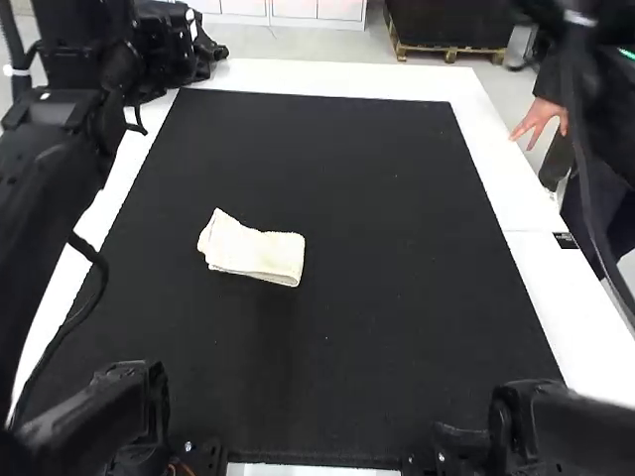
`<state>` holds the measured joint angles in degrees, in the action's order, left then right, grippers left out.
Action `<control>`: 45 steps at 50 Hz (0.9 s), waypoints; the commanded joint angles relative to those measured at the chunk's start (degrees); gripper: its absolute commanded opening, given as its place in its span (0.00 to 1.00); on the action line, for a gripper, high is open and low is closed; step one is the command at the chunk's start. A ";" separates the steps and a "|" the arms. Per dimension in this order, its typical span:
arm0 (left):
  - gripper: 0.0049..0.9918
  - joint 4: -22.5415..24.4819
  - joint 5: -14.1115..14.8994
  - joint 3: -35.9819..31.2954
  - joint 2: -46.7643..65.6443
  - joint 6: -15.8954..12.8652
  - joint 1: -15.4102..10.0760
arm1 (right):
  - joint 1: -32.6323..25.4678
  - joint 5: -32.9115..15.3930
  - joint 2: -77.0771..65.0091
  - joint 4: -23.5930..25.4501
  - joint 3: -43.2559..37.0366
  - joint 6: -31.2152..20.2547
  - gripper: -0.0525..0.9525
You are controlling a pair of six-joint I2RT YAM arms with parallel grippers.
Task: Fold the towel.
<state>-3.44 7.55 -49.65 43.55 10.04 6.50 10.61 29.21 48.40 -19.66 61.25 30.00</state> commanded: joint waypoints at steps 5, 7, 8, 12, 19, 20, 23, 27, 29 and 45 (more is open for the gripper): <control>0.98 2.12 -1.58 0.96 -11.03 0.94 -1.67 | -6.22 -0.30 -19.05 -1.52 -5.62 -2.31 0.28; 0.98 3.44 -2.37 2.45 -14.55 0.94 -1.76 | -7.01 -1.79 -22.91 -1.61 -7.11 -3.46 0.47; 0.98 4.06 -2.89 3.24 -16.13 0.94 -1.67 | -7.27 -2.76 -25.20 -1.61 -7.99 -3.98 0.55; 0.98 7.66 -5.53 7.02 -23.69 0.86 -1.49 | -8.15 -7.15 -33.20 -2.14 -12.04 -5.30 0.83; 0.98 13.37 -9.49 13.88 -38.98 -0.73 -1.40 | -8.33 -15.24 -44.80 -2.75 -17.75 -12.42 0.97; 0.98 14.08 -9.66 14.67 -40.47 -1.25 -1.40 | -8.33 -16.73 -46.12 -2.75 -18.45 -13.56 0.97; 0.98 17.15 -11.68 17.39 -44.25 -3.28 -1.14 | -8.24 -19.46 -48.75 -2.93 -21.00 -18.31 0.97; 0.98 17.42 -12.21 18.97 -43.64 -4.59 -0.44 | -8.15 -20.60 -48.14 -1.78 -23.29 -21.21 0.97; 0.98 16.27 -12.12 20.12 -43.81 -5.82 -0.17 | -7.89 -22.71 -48.23 -1.17 -25.31 -24.37 0.97; 0.98 51.17 -5.27 47.89 -43.73 -19.01 -0.17 | -8.15 -36.33 -48.23 -8.55 -51.23 -32.20 0.97</control>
<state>45.06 0.47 -6.94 0.05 -1.26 6.00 2.92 -1.34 0.47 -26.22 14.85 2.68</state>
